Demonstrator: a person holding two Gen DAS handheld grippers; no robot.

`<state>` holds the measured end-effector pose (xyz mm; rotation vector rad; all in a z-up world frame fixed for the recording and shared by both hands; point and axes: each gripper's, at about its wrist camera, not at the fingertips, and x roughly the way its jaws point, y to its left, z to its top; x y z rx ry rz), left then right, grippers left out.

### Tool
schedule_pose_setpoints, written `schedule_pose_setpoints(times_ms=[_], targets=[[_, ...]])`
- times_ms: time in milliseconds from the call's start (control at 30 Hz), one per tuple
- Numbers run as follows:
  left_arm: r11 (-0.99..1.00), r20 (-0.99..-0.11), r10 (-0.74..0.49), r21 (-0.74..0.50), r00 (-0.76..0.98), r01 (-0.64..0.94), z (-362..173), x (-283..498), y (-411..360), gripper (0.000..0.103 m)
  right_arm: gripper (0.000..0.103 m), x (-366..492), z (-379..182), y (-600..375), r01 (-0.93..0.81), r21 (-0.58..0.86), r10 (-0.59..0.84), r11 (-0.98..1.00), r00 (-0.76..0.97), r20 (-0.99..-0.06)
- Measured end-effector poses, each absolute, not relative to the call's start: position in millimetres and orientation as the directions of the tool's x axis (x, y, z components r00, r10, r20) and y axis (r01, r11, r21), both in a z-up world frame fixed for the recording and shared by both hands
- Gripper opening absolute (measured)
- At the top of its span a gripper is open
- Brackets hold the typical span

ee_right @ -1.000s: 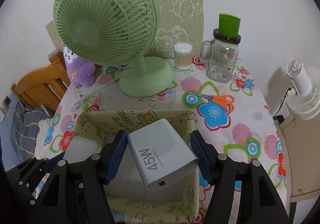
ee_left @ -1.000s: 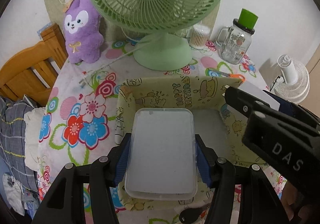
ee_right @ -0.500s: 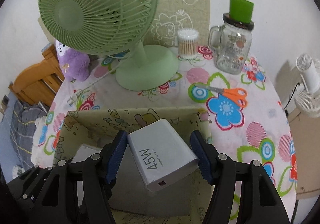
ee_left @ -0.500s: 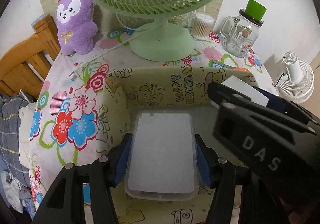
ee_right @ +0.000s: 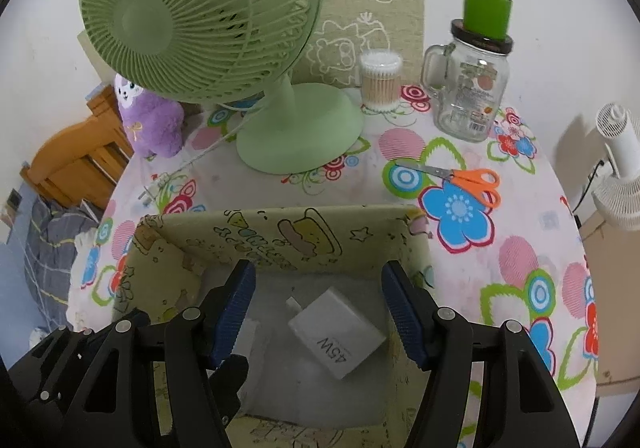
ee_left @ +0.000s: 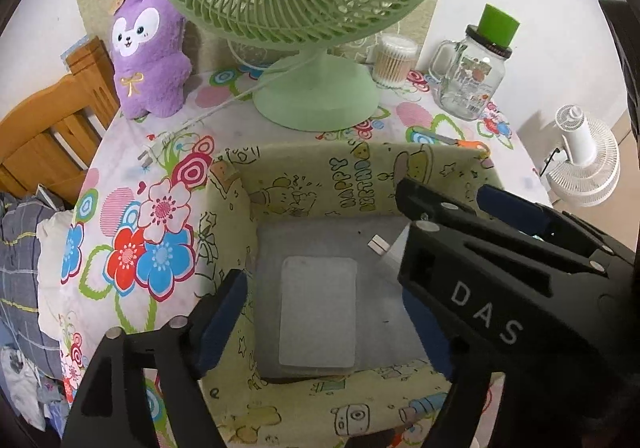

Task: Organize rigid objects
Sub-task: 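Lower container into fabric box and open left gripper while right releases charger inside, then withdraw both open tools up and away from the fabric box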

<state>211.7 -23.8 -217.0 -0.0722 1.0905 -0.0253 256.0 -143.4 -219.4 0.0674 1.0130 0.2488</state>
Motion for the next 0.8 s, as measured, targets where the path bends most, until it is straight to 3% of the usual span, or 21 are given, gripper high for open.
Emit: schedule_pose_setpoints(times_ms=[100,367,533,800], targets=[[0.998,-0.873,-0.046,-0.058,0.486,-0.01,-208.6,208.2,-24.4,0.089,0.076,251.2,-212.0,-148.1,-0.166,0.17,0.233,0.971,0.516,-0.824],[0.998,-0.856,-0.059,-0.061,0.514,0.011,-188.5,197.9,-26.5,0.092,0.077,236.8,-190.1,-155.5,-0.157,0.157,0.218,0.975,0.539,-0.814],[0.998,-0.841,-0.064,-0.061,0.537,0.024,-174.5,186.5,-28.3,0.096,0.085,222.7,-174.5,-159.8,-0.142,0.15,0.205,0.978,0.566,-0.798],[0.999,-0.832,-0.053,-0.046,0.553,0.027,-159.0,167.4,-24.5,0.099,0.087,200.4,-154.0,-163.7,-0.133,0.139,0.191,0.981,0.589,-0.785]])
